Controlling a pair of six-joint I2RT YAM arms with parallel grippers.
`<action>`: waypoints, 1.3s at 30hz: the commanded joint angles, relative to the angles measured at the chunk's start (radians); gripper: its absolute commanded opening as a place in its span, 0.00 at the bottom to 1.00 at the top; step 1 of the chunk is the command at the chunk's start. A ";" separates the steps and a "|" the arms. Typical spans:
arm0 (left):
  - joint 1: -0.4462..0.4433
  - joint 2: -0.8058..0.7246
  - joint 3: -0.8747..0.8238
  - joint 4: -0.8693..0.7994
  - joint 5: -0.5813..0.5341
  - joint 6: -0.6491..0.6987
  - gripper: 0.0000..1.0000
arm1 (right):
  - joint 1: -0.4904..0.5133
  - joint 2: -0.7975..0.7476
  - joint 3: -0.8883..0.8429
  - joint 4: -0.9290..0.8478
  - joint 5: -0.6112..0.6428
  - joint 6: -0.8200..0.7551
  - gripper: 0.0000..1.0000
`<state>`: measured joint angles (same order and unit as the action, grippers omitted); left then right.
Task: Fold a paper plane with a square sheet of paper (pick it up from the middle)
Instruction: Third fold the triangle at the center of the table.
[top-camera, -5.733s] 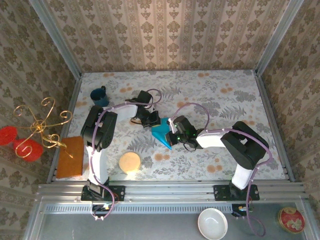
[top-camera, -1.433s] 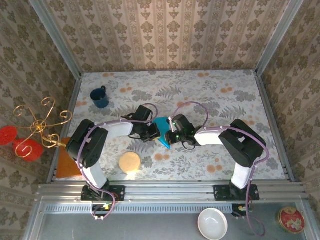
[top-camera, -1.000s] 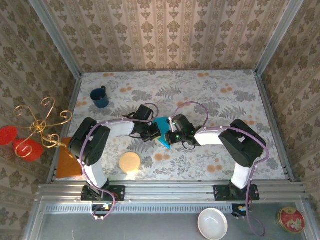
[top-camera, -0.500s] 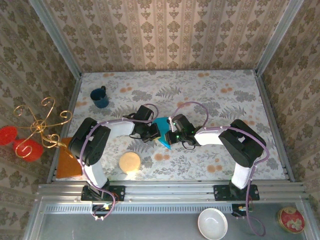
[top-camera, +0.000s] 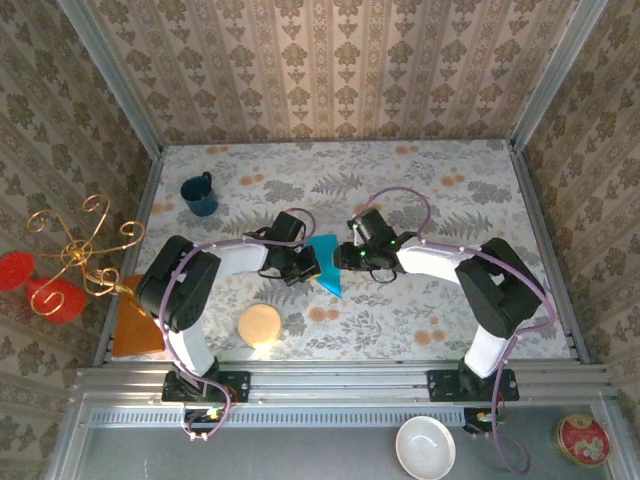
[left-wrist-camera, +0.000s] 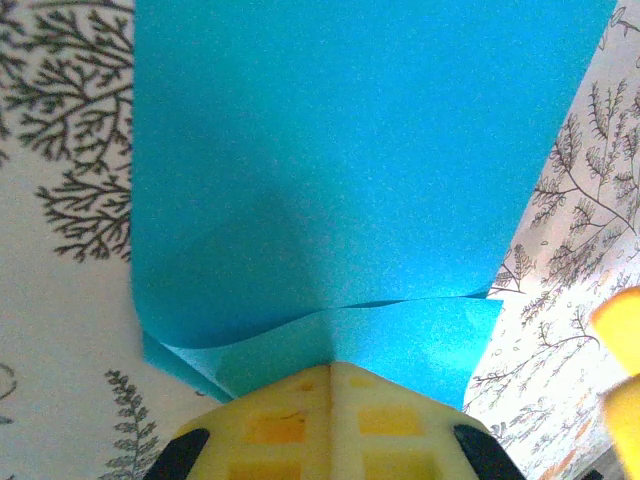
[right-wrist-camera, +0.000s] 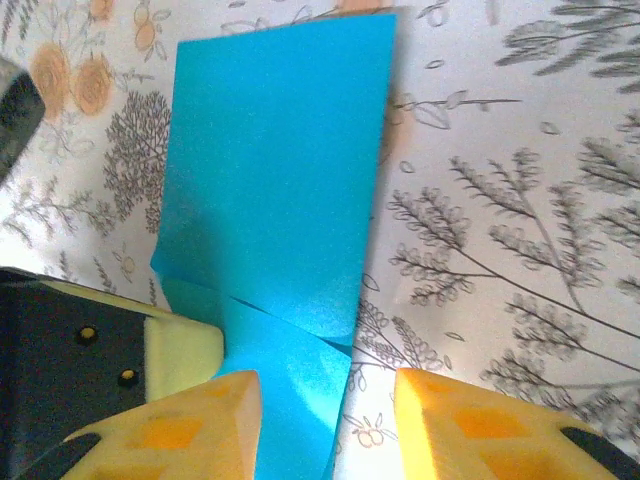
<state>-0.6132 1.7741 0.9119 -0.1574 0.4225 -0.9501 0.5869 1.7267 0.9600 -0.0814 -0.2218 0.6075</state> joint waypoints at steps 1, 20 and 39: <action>0.017 0.041 -0.024 -0.058 -0.062 -0.001 0.05 | -0.006 -0.053 -0.016 -0.051 -0.087 0.052 0.41; 0.029 0.046 -0.029 -0.039 -0.053 0.005 0.05 | 0.109 0.047 0.045 -0.085 -0.231 0.068 0.11; 0.029 0.058 -0.025 -0.053 -0.050 0.014 0.05 | 0.114 0.124 0.094 -0.146 -0.174 0.051 0.09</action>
<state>-0.5938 1.7809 0.9119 -0.1478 0.4442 -0.9493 0.6987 1.8309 1.0336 -0.1852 -0.4171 0.6655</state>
